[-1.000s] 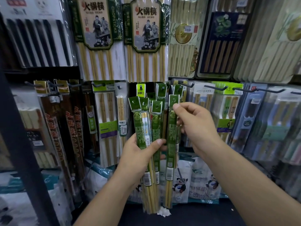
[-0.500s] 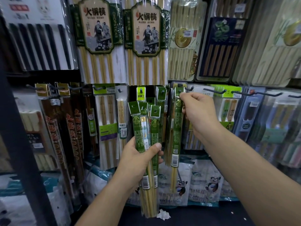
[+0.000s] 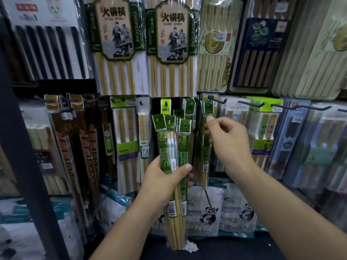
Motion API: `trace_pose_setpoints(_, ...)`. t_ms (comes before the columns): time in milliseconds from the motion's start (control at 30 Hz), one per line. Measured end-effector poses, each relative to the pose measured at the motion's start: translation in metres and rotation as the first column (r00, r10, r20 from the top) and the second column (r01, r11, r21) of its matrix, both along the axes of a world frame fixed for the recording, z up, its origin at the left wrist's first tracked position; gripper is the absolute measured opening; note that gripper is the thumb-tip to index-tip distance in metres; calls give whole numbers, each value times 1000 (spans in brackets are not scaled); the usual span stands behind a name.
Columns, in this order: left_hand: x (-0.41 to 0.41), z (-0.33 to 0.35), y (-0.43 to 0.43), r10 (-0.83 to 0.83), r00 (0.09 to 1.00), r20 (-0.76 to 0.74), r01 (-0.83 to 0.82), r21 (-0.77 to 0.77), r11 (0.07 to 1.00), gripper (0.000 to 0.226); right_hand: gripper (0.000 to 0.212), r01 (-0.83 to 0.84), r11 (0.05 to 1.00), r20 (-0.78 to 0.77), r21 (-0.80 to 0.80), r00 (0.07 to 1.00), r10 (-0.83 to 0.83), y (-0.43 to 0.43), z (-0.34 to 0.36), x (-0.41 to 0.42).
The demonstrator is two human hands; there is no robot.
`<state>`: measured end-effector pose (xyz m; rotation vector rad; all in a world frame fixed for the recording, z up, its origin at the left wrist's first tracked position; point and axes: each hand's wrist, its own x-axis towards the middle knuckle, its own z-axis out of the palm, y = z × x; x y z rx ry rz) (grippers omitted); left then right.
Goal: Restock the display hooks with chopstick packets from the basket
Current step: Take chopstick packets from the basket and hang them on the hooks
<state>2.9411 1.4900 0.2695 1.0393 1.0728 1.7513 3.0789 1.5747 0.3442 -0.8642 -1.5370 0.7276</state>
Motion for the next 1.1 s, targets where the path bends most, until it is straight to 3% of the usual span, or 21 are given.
trace_pose_setpoints(67, 2, 1, -1, -23, 1000, -7, 23, 15, 1000, 26, 26, -144, 990, 65, 0, 987, 144, -13, -6, -4)
trace_pose_setpoints(167, 3, 0, -2, -25, 999, -22, 26, 39, 999, 24, 10, -198, 980, 82, 9, 977, 197, -20, -12, -9)
trace_pose_setpoints(400, 4, 0, -2, -50, 999, 11, 49, 65, 997, 18, 14, -249, 957, -135, -150, 964, 230, -14, -15, -9)
trace_pose_setpoints(567, 0, -4, 2, 73, 997, 14, -73, 26, 997, 12, 17, -167, 980, -185, -109, 972, 145, -8, -5, -7)
trace_pose_setpoints(767, -9, -5, 2, 61, 997, 56, -59, -29, 998, 14, 30, -24, 999, -181, -28, 983, 18, 8, 20, 0)
trace_pose_setpoints(1100, -5, -5, 2, 38, 999, 14, -38, -39, 999, 23, 30, 37, 999, -152, -15, 988, -39, 24, 25, -5)
